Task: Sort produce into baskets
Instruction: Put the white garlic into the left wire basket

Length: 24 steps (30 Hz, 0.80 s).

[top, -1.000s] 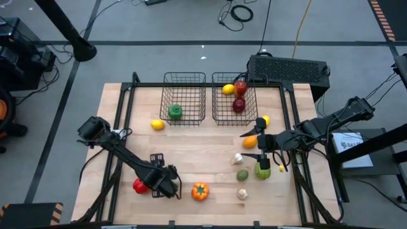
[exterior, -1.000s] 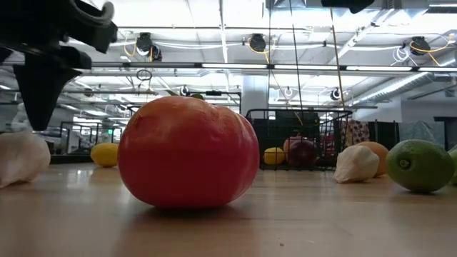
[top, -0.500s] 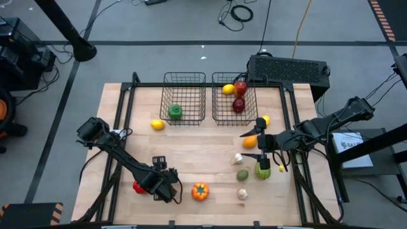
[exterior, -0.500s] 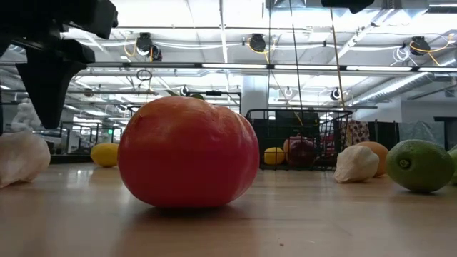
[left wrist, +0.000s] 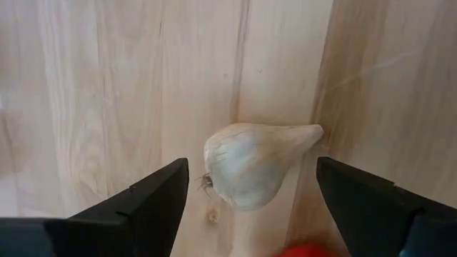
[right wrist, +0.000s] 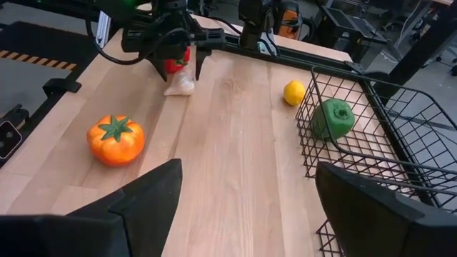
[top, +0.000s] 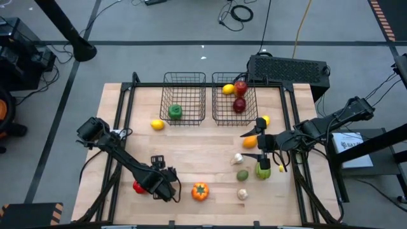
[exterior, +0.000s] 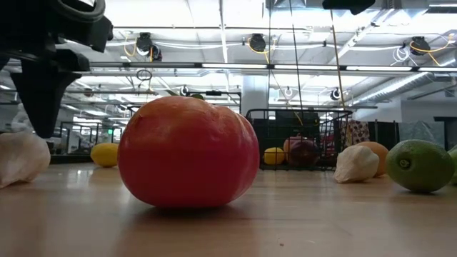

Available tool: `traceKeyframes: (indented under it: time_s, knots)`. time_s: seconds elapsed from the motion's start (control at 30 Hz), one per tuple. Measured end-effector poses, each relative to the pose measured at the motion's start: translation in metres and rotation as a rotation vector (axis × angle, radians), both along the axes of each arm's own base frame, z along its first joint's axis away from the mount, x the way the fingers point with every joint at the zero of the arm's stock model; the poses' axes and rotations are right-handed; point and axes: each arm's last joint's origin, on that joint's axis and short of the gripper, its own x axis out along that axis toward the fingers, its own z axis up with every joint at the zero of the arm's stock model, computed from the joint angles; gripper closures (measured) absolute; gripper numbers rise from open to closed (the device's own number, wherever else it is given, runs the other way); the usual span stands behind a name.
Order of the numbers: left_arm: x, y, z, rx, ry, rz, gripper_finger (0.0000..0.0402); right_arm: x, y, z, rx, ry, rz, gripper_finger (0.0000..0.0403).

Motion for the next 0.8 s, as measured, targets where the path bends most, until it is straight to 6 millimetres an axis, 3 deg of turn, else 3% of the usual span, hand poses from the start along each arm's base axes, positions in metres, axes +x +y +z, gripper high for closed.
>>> traceKeyframes:
  time_s: [0.8]
  knots:
    - [-0.0018,0.0017,-0.0044,-0.012,0.022,-0.008,0.0221,0.0,0.0001,0.0001,0.001,-0.001,0.0,0.009]
